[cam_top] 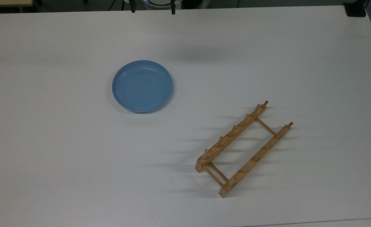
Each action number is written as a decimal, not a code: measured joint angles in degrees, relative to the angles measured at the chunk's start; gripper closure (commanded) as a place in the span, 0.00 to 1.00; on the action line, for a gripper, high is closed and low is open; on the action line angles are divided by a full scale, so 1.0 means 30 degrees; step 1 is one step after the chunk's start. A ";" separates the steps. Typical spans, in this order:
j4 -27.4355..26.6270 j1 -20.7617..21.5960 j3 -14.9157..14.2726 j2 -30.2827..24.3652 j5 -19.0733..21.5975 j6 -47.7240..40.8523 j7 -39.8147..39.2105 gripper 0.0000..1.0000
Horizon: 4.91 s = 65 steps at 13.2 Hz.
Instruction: Place plate in plate rack
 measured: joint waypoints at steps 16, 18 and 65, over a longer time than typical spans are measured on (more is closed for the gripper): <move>-0.0012 0.0045 0.0000 0.0003 0.0000 0.0000 -0.0066 0.00; -0.0148 0.0068 0.0001 0.0010 -0.0002 0.0001 -0.1339 0.00; -0.4728 -0.1856 -0.2560 0.5417 -0.0103 0.9953 -0.3378 1.00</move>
